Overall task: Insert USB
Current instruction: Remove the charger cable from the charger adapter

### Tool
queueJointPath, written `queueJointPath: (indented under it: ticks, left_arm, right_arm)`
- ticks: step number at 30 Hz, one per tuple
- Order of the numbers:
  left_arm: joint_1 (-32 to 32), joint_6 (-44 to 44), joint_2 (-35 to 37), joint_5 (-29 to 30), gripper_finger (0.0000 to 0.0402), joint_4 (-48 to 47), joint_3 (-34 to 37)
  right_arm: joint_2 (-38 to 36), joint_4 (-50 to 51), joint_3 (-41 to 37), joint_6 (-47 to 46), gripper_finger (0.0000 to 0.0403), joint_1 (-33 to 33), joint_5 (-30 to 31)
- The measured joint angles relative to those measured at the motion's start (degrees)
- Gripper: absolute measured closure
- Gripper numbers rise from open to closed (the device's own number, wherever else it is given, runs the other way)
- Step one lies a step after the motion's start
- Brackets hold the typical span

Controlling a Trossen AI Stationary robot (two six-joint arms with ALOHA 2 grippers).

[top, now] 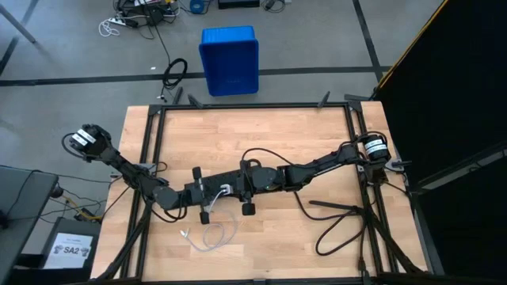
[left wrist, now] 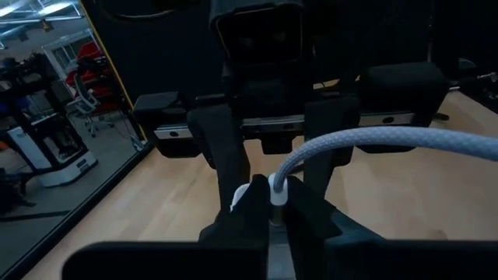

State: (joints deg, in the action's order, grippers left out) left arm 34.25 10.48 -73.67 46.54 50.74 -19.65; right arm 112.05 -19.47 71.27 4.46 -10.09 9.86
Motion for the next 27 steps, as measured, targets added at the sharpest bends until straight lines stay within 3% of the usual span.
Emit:
queueJointPath:
  ticks: [22,27]
  left_arm:
    - [0.2,3.1,0.1,-1.5,0.0401,2.6,-0.2]
    - [0.1,2.0,0.9,-2.8,0.0401,6.6,-1.2]
  right_arm:
    - [0.1,2.8,0.0,-2.1,0.0291,0.3,0.7]
    - [1.2,11.5,-0.9,-5.7,0.0291,1.7,2.9]
